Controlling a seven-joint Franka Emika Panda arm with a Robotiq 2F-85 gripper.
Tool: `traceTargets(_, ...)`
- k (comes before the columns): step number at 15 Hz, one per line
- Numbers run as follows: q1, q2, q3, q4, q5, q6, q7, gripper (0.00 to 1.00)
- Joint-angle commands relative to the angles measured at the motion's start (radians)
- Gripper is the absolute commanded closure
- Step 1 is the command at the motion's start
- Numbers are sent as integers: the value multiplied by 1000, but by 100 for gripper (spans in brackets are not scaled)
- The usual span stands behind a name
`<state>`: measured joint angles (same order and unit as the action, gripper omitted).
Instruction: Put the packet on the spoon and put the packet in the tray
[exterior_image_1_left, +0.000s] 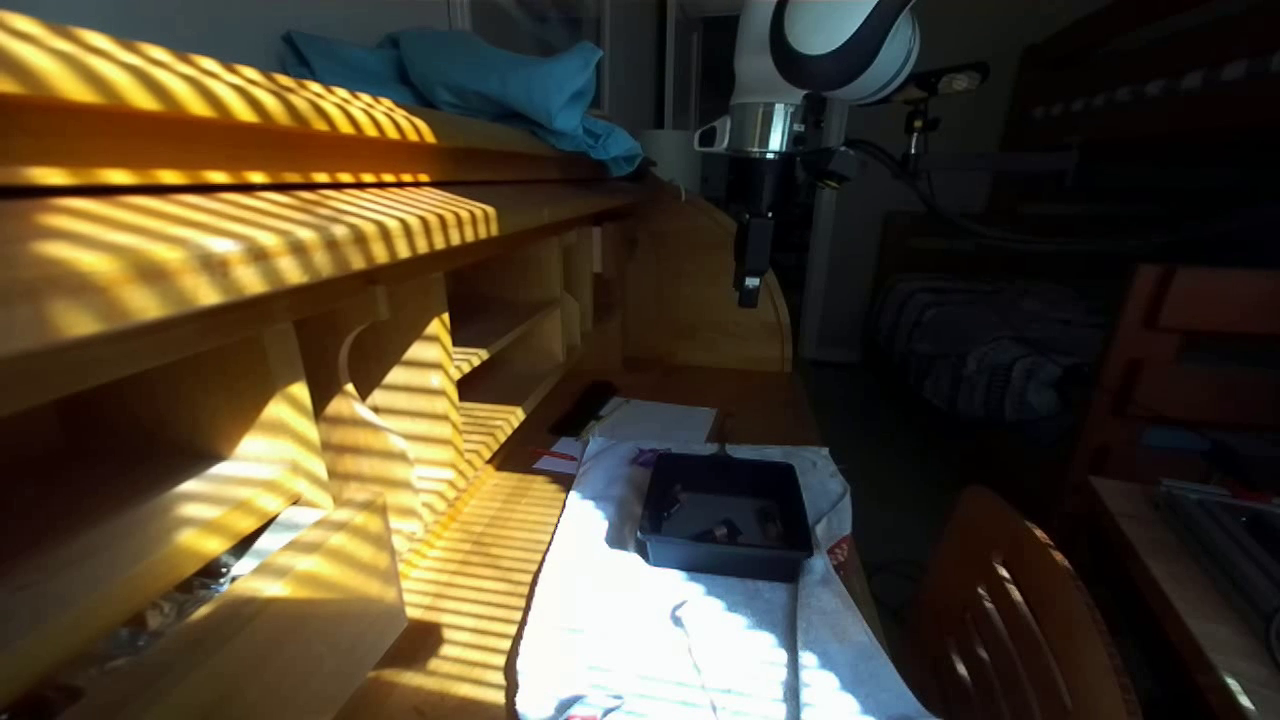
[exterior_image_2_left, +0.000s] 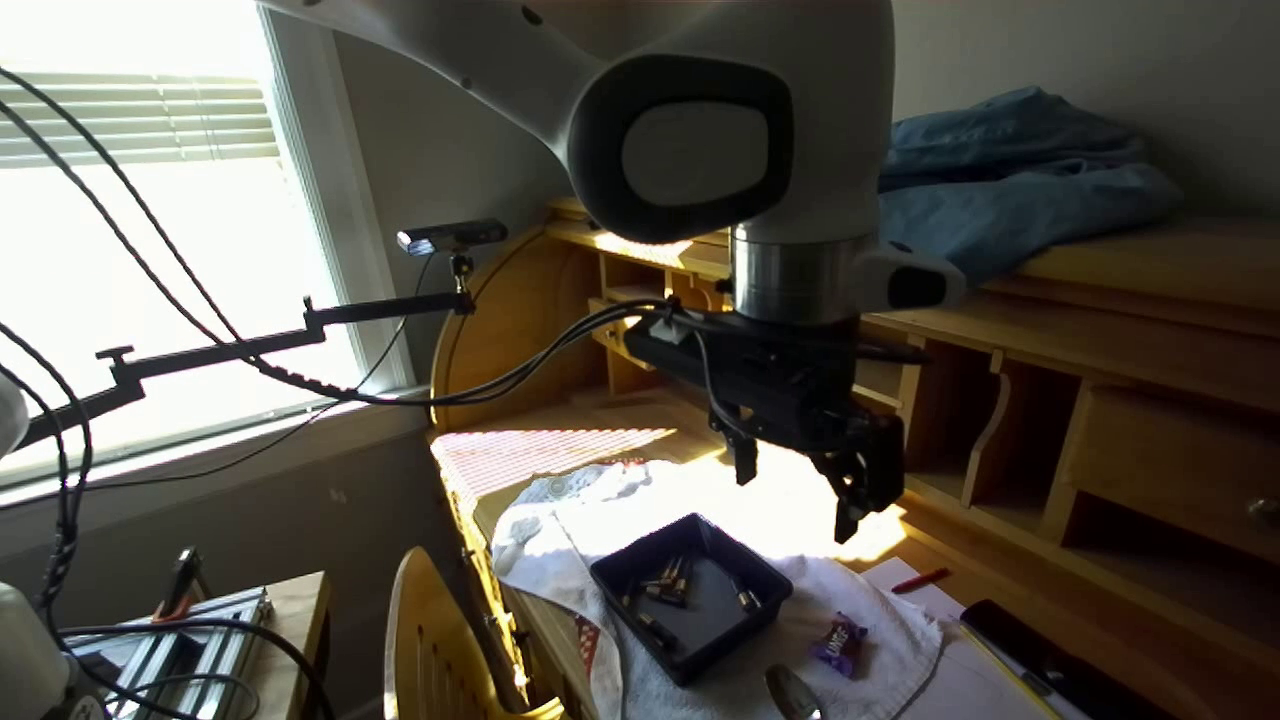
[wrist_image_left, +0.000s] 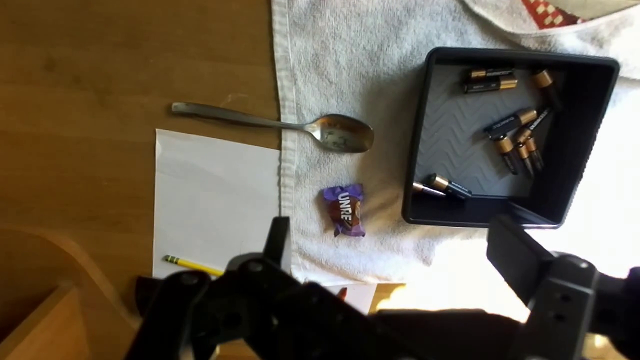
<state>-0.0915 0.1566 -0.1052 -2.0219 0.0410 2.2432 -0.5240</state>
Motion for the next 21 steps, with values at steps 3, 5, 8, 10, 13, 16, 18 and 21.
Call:
traceTargets(3,-22,81,27,22,-35,117,-107,0)
traceTargets(5,-30,126,42,40,-17,166,-154,0)
traceTargets(8,-43,206,70,80,4,193,-164,0)
traceTargets(10,-54,264,87,116,17,181,-139,0)
traceTargets(13,-70,339,109,181,35,165,-107,0)
traceTargets(16,-80,406,119,241,27,175,-64,0)
traceTargets(18,-89,435,136,261,25,218,-72,0)
traceTargets(21,-95,474,158,297,18,227,-80,0)
